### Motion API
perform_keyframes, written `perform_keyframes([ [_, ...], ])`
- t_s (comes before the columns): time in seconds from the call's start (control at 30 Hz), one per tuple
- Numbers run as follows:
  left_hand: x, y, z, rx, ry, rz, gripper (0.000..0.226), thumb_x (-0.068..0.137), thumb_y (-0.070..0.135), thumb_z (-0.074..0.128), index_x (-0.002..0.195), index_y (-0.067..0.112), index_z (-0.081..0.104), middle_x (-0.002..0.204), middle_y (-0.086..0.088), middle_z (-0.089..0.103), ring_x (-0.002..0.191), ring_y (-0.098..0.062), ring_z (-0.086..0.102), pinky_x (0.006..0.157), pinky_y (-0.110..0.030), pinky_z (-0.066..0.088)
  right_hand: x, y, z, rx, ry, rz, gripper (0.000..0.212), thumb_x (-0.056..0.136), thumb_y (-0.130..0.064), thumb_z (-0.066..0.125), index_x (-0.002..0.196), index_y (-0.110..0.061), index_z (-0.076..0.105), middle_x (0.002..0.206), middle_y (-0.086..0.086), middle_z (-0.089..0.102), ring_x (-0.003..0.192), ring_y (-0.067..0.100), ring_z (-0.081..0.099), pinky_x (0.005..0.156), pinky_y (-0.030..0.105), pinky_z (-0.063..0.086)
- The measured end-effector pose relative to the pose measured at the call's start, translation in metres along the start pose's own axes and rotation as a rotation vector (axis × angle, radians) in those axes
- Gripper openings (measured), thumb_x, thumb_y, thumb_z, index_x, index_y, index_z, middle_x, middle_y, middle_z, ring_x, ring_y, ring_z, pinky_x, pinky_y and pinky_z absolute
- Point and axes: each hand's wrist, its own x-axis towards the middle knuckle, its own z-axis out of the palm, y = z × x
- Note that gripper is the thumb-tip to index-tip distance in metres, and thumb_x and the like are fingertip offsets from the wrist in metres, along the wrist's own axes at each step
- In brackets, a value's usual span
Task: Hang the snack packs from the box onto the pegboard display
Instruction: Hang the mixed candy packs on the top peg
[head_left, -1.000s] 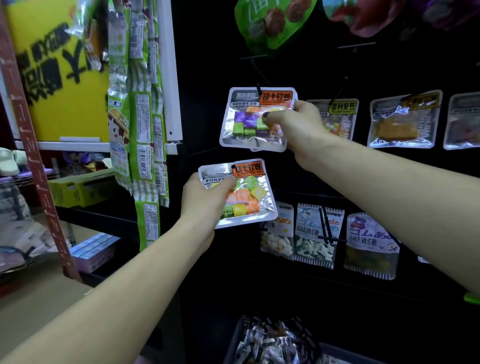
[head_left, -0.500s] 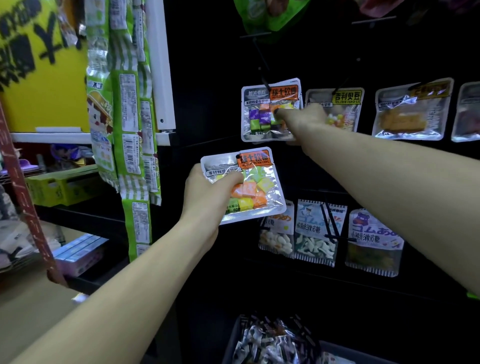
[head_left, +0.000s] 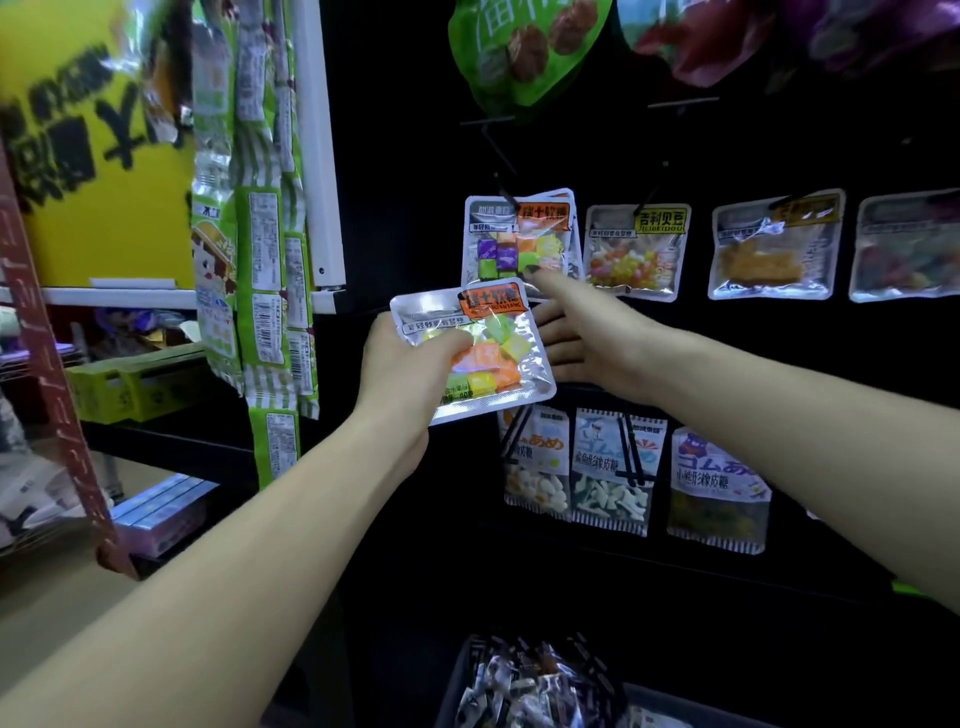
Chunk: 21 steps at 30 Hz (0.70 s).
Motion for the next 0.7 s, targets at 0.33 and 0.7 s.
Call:
perform_keyframes([
  [0.33,0.005,0.026,0.011,0.185,-0.010,0.192,0.038,0.091,0.030,0.078,0.116,0.019,0.052,0.113,0.000,0.066,0.102,-0.016,0.069,0.088,-0.036,0.058,-0.012,-0.030,-0.012,0.062,0.143,-0.308,0.016,0.091,0.002,0.070,0.092,-0.009,0.059,0.110,0.020,0.074,0.094,0.032,0.077,0.075,0.040,0.065],
  [0.7,0.027,0.055,0.033,0.241,0.074,0.297,0.036,0.098,0.010,0.063,0.121,0.022,0.038,0.106,0.008,0.057,0.092,-0.011,0.061,0.066,-0.021,0.048,0.019,-0.057,-0.007,0.090,0.273,-0.278,0.022,0.076,-0.006,0.080,0.095,-0.004,0.068,0.112,0.024,0.073,0.106,0.044,0.071,0.090,0.061,0.058],
])
